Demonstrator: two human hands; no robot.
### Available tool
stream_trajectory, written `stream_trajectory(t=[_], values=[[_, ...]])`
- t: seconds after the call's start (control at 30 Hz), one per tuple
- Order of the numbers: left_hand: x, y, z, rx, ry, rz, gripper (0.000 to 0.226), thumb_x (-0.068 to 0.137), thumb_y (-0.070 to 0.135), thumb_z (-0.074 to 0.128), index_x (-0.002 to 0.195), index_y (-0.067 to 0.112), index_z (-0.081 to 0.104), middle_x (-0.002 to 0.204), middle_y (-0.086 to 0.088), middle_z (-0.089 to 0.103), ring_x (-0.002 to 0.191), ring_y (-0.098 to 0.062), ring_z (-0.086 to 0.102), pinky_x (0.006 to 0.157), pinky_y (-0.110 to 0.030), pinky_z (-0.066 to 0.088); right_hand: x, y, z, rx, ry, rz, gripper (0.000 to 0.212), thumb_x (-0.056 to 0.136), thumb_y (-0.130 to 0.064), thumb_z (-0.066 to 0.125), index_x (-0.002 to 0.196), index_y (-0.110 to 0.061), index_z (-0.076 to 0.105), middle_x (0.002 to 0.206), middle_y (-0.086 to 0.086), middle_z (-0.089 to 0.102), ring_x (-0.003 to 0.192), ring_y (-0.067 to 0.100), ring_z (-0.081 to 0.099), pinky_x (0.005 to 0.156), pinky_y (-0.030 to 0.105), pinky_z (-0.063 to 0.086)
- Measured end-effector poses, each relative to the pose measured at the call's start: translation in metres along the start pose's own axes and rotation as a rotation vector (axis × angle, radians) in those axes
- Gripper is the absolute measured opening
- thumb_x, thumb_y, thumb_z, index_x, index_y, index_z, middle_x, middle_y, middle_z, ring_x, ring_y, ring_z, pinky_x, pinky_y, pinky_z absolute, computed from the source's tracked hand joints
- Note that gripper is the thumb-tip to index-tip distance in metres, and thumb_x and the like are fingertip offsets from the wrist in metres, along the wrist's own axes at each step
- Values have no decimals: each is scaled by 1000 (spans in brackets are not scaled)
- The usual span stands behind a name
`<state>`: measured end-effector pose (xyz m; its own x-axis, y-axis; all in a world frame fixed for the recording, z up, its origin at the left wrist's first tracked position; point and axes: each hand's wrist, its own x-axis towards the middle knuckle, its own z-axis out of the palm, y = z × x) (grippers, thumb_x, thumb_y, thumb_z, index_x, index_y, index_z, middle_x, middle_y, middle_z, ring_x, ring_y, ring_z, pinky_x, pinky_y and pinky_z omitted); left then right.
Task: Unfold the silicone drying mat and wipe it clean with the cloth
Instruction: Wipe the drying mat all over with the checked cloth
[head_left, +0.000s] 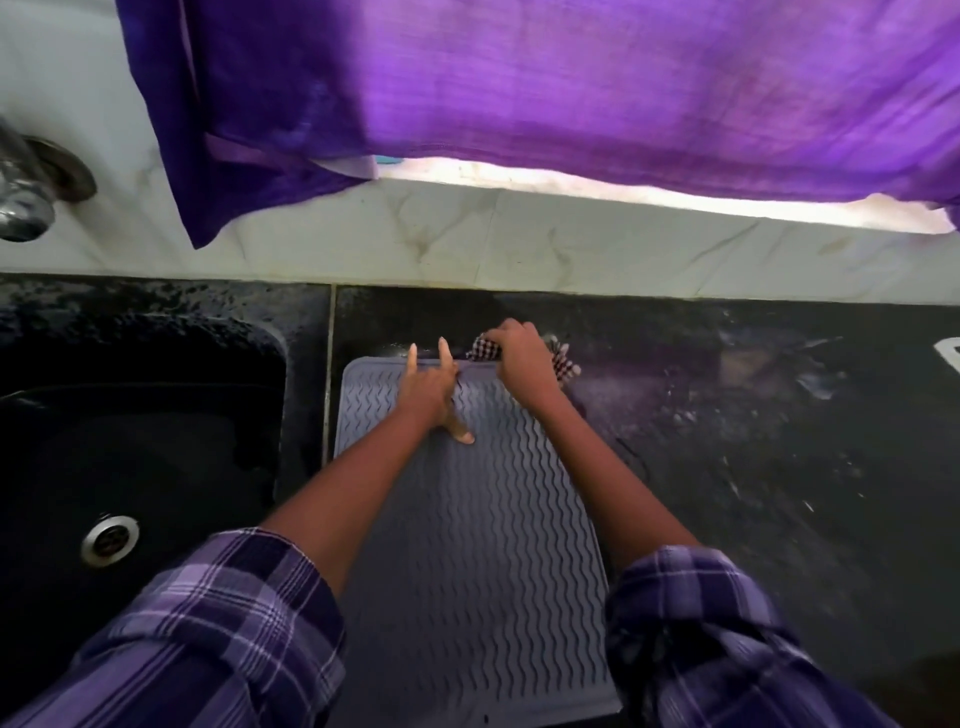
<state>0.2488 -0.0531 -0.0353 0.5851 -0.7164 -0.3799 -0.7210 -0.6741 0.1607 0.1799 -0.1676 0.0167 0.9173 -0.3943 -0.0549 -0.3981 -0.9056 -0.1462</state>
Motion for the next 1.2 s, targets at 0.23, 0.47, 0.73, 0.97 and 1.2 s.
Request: stream_trajectory(t=[0.23,0.47,0.73,0.97,1.2], values=[[2,3,0,27,-28,-15,136,57,69,74,153,2,5,154,-16,34,141,-22,39,117,-50,-14,-71,19,29,98,-243,-46,52,74,6,59,123,-10,63,128,15,59,121,31,51,104,34,36],[-17,2,4,0,70,35,131,66,61,73,153,0,-4,148,-17,43,146,-26,26,119,-45,-9,-83,7,-1,67,-435,-4,40,83,3,54,118,-11,67,122,15,66,115,30,59,104,41,46],[-64,26,40,-6,-21,94,139,58,62,78,150,-8,1,154,-19,32,145,-28,26,119,-45,-9,-81,-11,28,-35,-99,26,33,92,-9,45,122,-7,60,125,14,56,121,29,49,99,36,37],[-73,43,32,140,-57,37,130,67,62,73,151,-8,1,157,-21,24,146,-28,26,120,-47,-7,-163,6,33,38,-359,-90,40,79,-4,61,119,-9,66,122,15,63,115,28,57,98,33,42],[-114,48,39,89,29,96,114,67,55,76,152,9,16,154,-9,36,145,-24,28,119,-46,-9,-138,1,-5,56,-308,-20,32,83,-2,56,113,-4,67,115,20,67,110,34,61,95,38,49]])
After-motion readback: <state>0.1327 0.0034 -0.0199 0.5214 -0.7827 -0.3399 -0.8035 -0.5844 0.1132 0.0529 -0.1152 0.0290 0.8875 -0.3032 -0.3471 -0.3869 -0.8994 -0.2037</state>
